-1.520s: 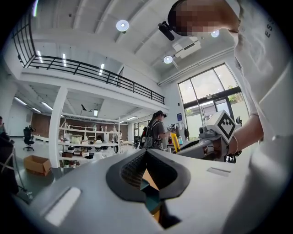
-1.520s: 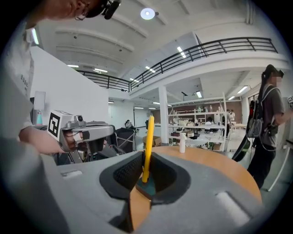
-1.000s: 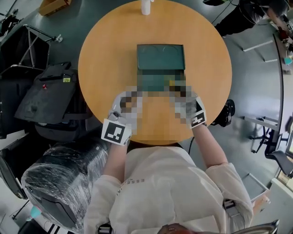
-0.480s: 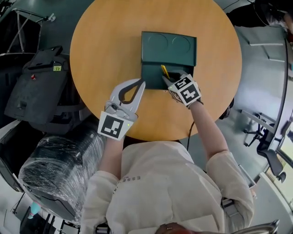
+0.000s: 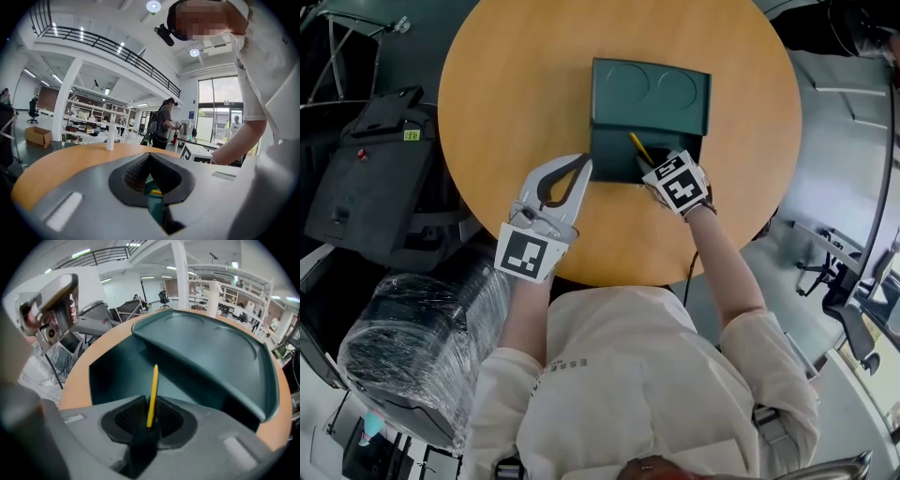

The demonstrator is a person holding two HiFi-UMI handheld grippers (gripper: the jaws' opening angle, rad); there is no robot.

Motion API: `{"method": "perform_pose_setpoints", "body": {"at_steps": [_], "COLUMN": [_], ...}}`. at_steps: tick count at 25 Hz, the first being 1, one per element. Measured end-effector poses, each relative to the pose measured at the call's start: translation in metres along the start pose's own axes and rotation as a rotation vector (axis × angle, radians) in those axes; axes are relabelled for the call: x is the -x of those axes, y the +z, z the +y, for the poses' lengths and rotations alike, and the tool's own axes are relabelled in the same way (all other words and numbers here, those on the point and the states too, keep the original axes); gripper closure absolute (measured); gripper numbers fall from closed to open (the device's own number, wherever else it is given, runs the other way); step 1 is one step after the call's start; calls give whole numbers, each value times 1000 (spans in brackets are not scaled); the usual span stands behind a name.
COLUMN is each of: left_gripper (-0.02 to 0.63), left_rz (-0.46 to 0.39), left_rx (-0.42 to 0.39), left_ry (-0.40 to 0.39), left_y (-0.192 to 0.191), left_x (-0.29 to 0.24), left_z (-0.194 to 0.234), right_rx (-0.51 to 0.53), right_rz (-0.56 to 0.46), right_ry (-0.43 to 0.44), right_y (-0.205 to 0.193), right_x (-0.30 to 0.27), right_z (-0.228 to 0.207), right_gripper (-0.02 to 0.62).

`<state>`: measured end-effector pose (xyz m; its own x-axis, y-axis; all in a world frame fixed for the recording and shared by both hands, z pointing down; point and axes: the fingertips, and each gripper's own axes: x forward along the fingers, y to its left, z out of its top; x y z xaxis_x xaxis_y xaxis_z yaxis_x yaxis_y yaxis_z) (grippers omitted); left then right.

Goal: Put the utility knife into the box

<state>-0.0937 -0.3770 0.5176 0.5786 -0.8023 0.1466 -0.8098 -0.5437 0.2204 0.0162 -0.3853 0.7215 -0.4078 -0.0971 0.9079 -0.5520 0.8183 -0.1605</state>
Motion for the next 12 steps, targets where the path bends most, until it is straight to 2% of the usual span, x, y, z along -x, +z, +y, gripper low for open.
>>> {"method": "perform_pose_setpoints", "body": {"at_steps": [3,6,9,12], "left_gripper": [591,591,591,591], "left_rz": [2,8,3,-8], "left_rx": [-2,-6,-18,-36], "left_ry": [3,5,5,7], "left_y": [0,0,4,14], "left_x": [1,2,4,5], "left_z": [0,-1,-3,-6], "right_rx": [-33,-36,-65,-120], "right_rz": [-8,-38,-133,-285], "right_ry": [34,21,-1,-13], "right_y": [0,3,16,37], "right_x": [0,5,25,58], "right_z": [4,2,-2,-3], "right_gripper": [508,489,489,492]}}
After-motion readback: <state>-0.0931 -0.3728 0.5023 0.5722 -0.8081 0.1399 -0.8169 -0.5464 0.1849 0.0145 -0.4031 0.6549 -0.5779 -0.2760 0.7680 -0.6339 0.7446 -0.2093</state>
